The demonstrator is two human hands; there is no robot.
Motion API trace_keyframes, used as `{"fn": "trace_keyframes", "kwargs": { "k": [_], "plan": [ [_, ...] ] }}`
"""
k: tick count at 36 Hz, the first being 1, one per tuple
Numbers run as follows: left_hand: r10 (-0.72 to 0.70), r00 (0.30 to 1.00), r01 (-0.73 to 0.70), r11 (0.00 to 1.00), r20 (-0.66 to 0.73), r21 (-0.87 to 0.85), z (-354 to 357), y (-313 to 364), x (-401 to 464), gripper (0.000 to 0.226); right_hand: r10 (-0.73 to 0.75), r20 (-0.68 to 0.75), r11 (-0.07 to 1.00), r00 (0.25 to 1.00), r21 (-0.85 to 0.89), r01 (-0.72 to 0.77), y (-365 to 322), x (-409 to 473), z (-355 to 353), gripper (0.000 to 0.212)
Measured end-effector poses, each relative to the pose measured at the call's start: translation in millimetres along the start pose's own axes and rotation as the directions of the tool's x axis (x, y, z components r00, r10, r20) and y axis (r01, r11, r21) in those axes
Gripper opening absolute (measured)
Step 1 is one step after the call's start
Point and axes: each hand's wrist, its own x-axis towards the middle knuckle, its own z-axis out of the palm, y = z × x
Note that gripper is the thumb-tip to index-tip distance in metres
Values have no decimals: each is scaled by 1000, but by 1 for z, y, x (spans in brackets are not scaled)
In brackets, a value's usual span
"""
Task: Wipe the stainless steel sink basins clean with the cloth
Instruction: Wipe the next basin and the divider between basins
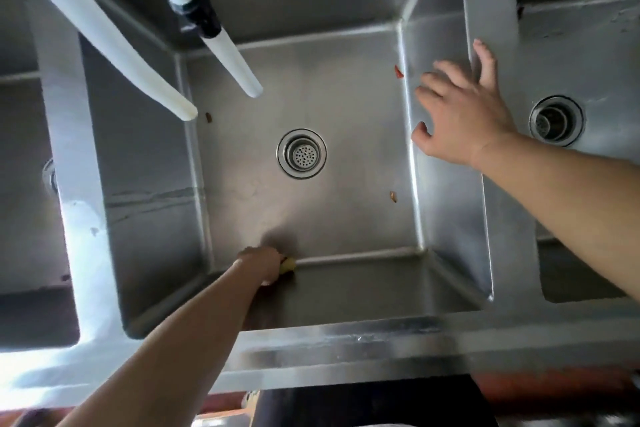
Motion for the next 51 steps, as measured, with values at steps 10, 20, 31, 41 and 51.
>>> {"fn": "trace_keyframes", "kwargs": {
  "k": [10,20,31,41,51],
  "plan": [
    [-288,832,-137,721,-474,-679,-43,-83,-4,46,-98,346,955,933,296,-9,-92,-46,25,50],
    [-389,652,-94,811,-651,-578,-65,-81,59,73,82,748,724,659,410,-555,-176,-42,94,98],
    [311,832,-459,850,-460,-256,2,-9,52,61,52,815,673,577,398,-623,-178,-54,124,101],
    [397,918,-393,908,-5,-145,-28,1,42,54,-32,834,722,550,400,-565,-176,-79,127,103],
    [-200,633,-343,793,-748,-503,-98,-68,55,38,-18,848,696,530,391,-602,-187,-84,133,115]
  ]
}}
